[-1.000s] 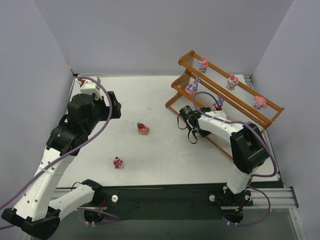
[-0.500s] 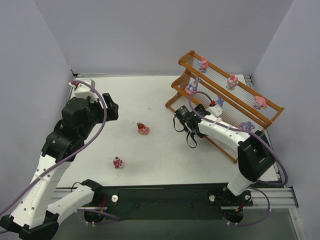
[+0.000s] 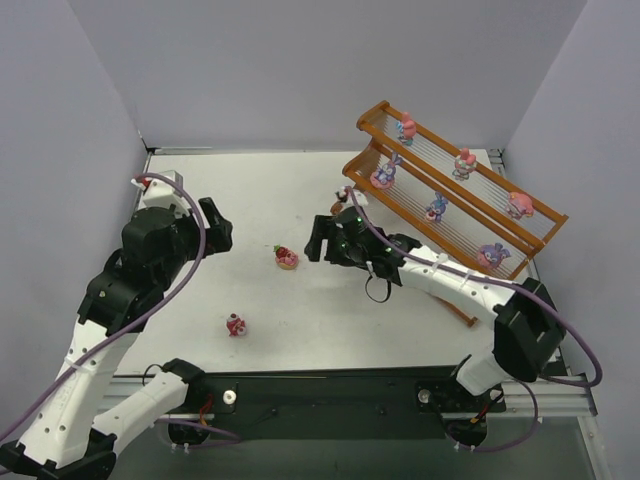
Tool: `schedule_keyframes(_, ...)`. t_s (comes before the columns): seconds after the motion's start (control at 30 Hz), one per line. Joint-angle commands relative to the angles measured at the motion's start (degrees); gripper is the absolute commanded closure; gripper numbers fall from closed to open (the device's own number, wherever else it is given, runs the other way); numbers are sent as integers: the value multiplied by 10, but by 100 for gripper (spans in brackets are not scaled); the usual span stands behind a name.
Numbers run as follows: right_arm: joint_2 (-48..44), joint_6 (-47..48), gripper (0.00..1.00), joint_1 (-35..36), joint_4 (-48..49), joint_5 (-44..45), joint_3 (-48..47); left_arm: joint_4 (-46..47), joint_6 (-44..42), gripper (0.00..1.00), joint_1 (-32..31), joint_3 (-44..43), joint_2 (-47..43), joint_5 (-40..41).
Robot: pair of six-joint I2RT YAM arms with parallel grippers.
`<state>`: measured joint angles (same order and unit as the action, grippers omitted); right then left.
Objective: Place and organize the plastic toys onto the shelf
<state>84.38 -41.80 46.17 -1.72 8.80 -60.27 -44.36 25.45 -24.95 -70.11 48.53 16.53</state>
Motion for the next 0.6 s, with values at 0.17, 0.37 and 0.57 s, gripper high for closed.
schedule_keyframes(0.17, 165, 291, 34, 102, 69, -391, -171, -23, 2, 3, 5, -56, -22, 16)
schedule_keyframes(0.37, 265, 289, 35, 151, 93, -387, -244, -36, -5, 3, 4, -89, -27, 24)
schedule_keyframes(0.57, 334, 314, 32, 190, 65, -347, -284, -37, -13, 3, 0, -97, -27, 26)
